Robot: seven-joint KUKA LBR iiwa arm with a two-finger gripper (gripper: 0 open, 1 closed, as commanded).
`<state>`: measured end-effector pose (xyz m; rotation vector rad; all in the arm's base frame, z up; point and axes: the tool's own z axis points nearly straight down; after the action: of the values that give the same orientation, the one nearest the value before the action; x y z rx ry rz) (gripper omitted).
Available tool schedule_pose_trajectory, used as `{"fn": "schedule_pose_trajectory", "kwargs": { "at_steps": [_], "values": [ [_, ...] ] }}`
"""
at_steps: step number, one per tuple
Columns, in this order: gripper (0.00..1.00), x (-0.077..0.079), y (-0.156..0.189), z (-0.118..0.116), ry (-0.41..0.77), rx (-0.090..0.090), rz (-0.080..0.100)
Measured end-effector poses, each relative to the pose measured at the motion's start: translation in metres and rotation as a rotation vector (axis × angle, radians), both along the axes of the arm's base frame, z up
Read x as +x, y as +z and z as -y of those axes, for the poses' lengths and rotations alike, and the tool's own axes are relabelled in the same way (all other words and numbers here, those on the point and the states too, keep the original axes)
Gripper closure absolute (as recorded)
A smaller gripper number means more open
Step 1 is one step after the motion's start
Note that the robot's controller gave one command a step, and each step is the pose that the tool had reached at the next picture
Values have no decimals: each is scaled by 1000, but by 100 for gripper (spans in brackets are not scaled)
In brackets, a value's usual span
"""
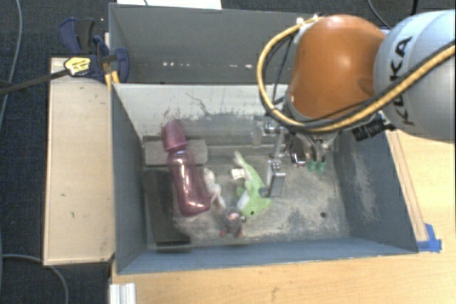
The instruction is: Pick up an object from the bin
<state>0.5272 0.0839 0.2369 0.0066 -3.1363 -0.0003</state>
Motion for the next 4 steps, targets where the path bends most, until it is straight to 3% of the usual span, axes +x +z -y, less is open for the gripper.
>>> {"fn": "schedule_pose_trajectory", "kwargs": {
  "at_steps": [1, 2, 3, 4],
  "values": [
    [0, 2, 4, 0, -2, 1, 8],
    [0, 4, -34, 23, 60, 2, 12],
    [0, -11, -95, 38, 92, 1, 14],
    [0, -18, -128, 47, 225, 2, 10]
  ]
}}
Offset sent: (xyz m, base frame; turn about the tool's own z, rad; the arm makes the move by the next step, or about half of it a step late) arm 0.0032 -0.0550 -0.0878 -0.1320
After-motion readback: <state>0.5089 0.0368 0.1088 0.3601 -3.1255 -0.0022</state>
